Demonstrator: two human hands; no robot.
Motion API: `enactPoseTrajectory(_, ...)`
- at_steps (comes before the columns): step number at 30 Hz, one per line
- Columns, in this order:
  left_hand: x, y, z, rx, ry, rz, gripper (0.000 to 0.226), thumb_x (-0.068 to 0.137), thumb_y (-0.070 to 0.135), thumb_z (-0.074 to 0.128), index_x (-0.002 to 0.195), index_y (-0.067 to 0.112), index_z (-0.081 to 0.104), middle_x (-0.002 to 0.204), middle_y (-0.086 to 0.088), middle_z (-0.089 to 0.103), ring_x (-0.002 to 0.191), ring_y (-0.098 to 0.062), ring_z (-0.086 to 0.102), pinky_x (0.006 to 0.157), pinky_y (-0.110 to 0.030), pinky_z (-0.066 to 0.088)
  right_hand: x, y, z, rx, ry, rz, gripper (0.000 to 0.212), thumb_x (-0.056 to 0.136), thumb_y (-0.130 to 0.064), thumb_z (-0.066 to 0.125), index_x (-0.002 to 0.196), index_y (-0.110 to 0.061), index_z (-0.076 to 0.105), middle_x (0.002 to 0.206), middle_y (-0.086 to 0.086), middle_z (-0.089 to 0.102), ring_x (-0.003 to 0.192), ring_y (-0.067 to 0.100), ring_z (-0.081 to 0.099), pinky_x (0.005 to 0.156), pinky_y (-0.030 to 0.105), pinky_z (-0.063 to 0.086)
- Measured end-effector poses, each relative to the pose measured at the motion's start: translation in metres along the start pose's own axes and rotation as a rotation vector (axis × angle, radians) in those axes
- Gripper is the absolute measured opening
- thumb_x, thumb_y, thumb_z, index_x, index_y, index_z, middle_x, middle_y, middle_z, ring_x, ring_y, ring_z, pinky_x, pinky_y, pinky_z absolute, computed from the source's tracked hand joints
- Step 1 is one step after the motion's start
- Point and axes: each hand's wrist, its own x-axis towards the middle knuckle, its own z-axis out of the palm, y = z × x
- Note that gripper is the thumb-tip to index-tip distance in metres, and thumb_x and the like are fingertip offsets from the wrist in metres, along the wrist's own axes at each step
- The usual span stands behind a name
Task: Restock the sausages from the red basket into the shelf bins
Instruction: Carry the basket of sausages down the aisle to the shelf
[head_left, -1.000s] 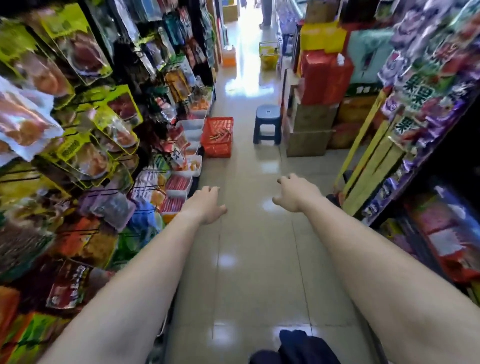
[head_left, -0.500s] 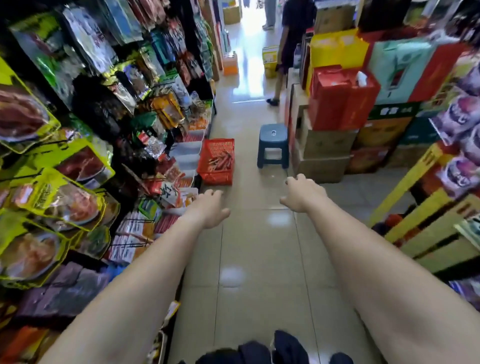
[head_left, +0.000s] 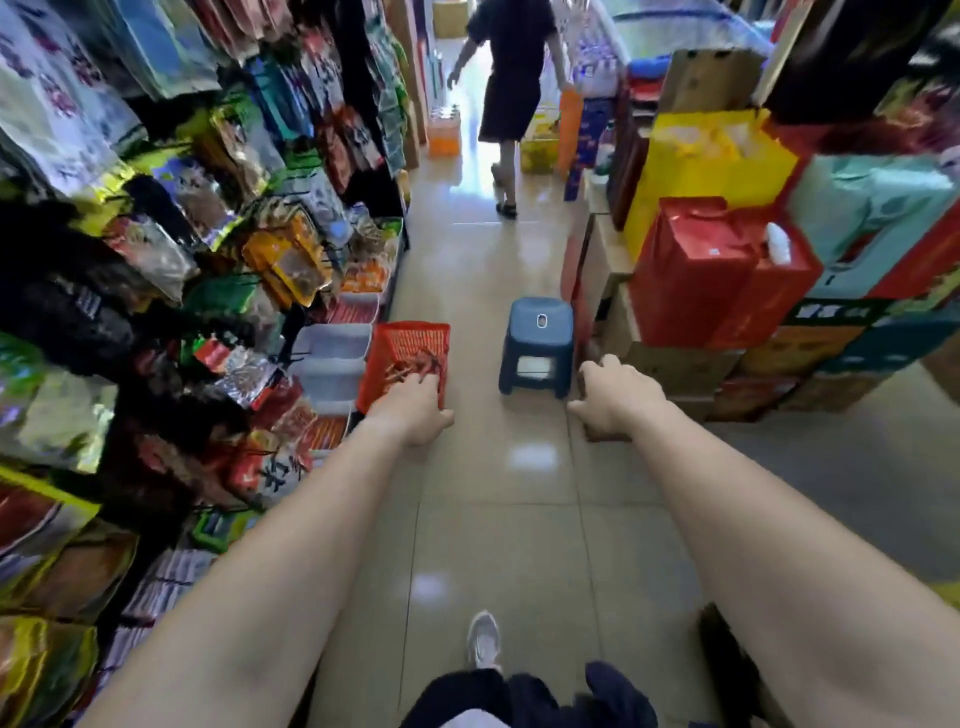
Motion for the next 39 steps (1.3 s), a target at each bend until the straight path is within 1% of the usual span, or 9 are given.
enactPoseTrajectory(5,0.123,0.003,-0.060,0.010,-0.003,0.032,0.065,0.092,0.046,0.055,0.146,0.013,0.038,0.146,-0.015,0.043,0.132,-0.037,0.045,0.106,-0.046,0.040,0.121,-0.017,-0.054,0.040,0.014,-0.003,0.054,0.092,-0.049,0.055,0.135,-0.018,0.047,0.132,0.010,0.046,0.118,0.033,0.053,0.087,0.043,0.047)
enactPoseTrajectory(10,0.245,0.009,-0.093,0.025,-0.033,0.053,0.068,0.091,0.047,0.055,0.147,0.013,0.038,0.149,-0.014,0.042,0.134,-0.035,0.044,0.107,-0.047,0.042,0.250,-0.023,-0.077,0.047,-0.008,-0.033,0.059,0.092,-0.046,0.056,0.143,-0.019,0.043,0.137,0.009,0.044,0.119,0.032,0.052,0.087,0.044,0.049)
enactPoseTrajectory(14,0.350,0.013,-0.119,0.064,-0.043,0.030,0.063,0.092,0.048,0.054,0.143,0.014,0.041,0.142,-0.014,0.046,0.130,-0.037,0.046,0.103,-0.048,0.043,0.370,-0.018,-0.091,0.042,-0.025,-0.057,0.058,0.090,-0.048,0.057,0.138,-0.020,0.045,0.137,0.009,0.045,0.116,0.032,0.054,0.089,0.048,0.052)
enactPoseTrajectory(19,0.467,0.016,-0.169,0.042,-0.088,-0.048,0.069,0.092,0.049,0.054,0.149,0.014,0.035,0.147,-0.014,0.042,0.134,-0.036,0.043,0.106,-0.049,0.042,0.510,-0.007,-0.144,0.022,-0.092,-0.065,0.063,0.090,-0.051,0.058,0.141,-0.018,0.044,0.137,0.011,0.045,0.121,0.034,0.051,0.094,0.051,0.049)
enactPoseTrajectory(25,0.584,0.015,-0.224,-0.017,-0.071,-0.060,0.064,0.093,0.042,0.053,0.147,0.013,0.037,0.147,-0.015,0.042,0.133,-0.035,0.045,0.103,-0.047,0.044,0.653,-0.017,-0.203,0.044,-0.098,-0.109,0.061,0.090,-0.048,0.057,0.141,-0.015,0.046,0.138,0.012,0.046,0.121,0.035,0.052,0.094,0.047,0.049)
enactPoseTrajectory(30,0.683,-0.012,-0.249,-0.016,-0.103,-0.064,0.065,0.094,0.044,0.053,0.148,0.014,0.036,0.147,-0.014,0.042,0.134,-0.035,0.043,0.104,-0.046,0.041,0.762,-0.054,-0.224,0.007,-0.138,-0.133,0.060,0.092,-0.049,0.055,0.142,-0.016,0.045,0.140,0.010,0.045,0.122,0.034,0.052,0.090,0.044,0.047)
enactPoseTrajectory(33,0.747,-0.043,-0.267,-0.013,-0.114,-0.066,0.064,0.095,0.045,0.053,0.148,0.014,0.036,0.147,-0.013,0.042,0.134,-0.035,0.043,0.104,-0.047,0.039,0.827,-0.082,-0.235,-0.021,-0.153,-0.130,0.059,0.093,-0.048,0.054,0.142,-0.017,0.044,0.141,0.009,0.044,0.121,0.033,0.053,0.088,0.044,0.050)
enactPoseTrajectory(37,0.820,-0.092,-0.304,-0.088,-0.125,-0.095,0.068,0.094,0.046,0.054,0.150,0.013,0.033,0.151,-0.015,0.039,0.137,-0.034,0.041,0.109,-0.047,0.039,0.901,-0.129,-0.263,-0.029,-0.169,-0.132,0.061,0.093,-0.049,0.057,0.144,-0.017,0.044,0.143,0.011,0.044,0.124,0.034,0.052,0.096,0.045,0.049)
enactPoseTrajectory(39,0.851,-0.115,-0.322,-0.078,-0.129,-0.108,0.067,0.095,0.045,0.053,0.150,0.012,0.034,0.151,-0.017,0.038,0.137,-0.035,0.040,0.109,-0.045,0.038,0.934,-0.153,-0.276,-0.039,-0.176,-0.143,0.062,0.094,-0.048,0.057,0.145,-0.017,0.043,0.143,0.012,0.044,0.124,0.034,0.051,0.096,0.043,0.048)
